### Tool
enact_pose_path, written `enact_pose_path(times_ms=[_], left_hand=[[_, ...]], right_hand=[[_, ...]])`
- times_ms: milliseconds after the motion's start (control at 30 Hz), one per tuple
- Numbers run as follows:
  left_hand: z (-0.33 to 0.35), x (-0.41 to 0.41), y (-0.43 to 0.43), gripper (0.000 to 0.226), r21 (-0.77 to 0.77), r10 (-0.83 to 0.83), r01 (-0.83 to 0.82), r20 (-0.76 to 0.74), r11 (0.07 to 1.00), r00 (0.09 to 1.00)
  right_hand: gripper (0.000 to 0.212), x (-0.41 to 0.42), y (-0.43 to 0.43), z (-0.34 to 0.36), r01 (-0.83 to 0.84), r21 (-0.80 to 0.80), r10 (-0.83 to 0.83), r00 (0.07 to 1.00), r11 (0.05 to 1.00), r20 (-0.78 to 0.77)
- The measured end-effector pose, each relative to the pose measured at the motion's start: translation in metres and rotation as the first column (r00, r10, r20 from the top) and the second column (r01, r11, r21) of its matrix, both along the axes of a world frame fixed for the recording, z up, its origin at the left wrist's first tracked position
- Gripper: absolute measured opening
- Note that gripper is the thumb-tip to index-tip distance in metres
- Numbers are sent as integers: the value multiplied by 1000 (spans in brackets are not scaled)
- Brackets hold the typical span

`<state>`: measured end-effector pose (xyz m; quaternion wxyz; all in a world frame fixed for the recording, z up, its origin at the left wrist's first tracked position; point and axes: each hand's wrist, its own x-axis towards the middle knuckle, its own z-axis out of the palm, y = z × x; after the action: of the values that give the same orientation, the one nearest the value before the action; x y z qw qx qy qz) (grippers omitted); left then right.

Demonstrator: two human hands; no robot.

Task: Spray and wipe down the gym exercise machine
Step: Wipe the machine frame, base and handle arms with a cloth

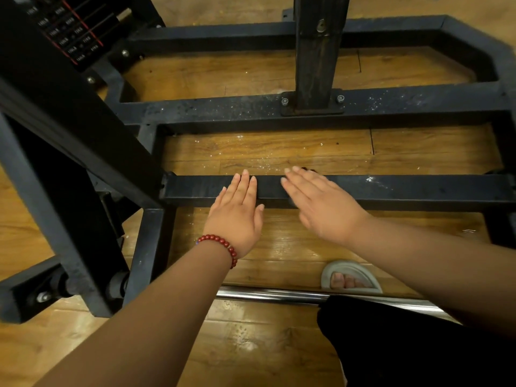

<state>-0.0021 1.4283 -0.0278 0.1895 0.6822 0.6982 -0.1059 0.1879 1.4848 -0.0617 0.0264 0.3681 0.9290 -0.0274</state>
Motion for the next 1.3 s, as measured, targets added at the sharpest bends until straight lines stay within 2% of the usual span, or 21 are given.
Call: enact_pose_path(times_ms=[100,167,267,400,467,533,667,767,867,933,1067,1133,1267,1300], left_hand=[[6,1,2,58,2,-38,38,-19,999,999],[7,9,6,57,33,-83,84,-12,996,996],[-1,26,10,58,32,-91,90,51,995,995],[-11,33,6,59,19,-85,84,26,996,996],[-10,30,6,59,13,-94,93,36,996,995],[-8,29,8,59,-6,-96,97,41,995,995],[-9,33,7,61,-26,-94,95,35,995,995],[-11,31,7,63,-27,-94,95,41,995,995],[-9,27,9,62,-47,-106,108,52,993,993],[-9,26,10,61,-57,-117,120,50,991,992],[-13,28,8,61,-52,-108,109,16,993,994],[-15,30,7,61,-49,-102,102,11,994,995],[-14,30,8,61,-57,-106,106,3,993,994],[-13,30,8,61,-62,-108,107,0,992,994]], right_hand=[[76,30,-14,6,212,-8,-211,977,977,36],[71,29,-21,7,284,-3,-284,958,959,35],[69,5,-15,10,228,-69,-226,973,971,38],[70,9,-7,6,22,-70,-21,1000,997,9],[74,28,-8,8,60,-60,-60,998,996,9],[75,43,-15,11,176,-71,-174,984,982,34],[73,20,-26,15,312,-80,-308,950,947,59],[77,-6,-24,16,169,-135,-168,986,976,17],[79,12,-19,12,42,-131,-41,999,990,6],[84,35,-21,10,114,-119,-112,993,986,24],[77,44,-28,13,314,-107,-306,948,943,88],[79,27,-29,16,321,-121,-312,946,940,83],[82,12,-24,17,71,-136,-64,996,988,58],[84,18,-21,17,55,-135,-47,997,989,64]])
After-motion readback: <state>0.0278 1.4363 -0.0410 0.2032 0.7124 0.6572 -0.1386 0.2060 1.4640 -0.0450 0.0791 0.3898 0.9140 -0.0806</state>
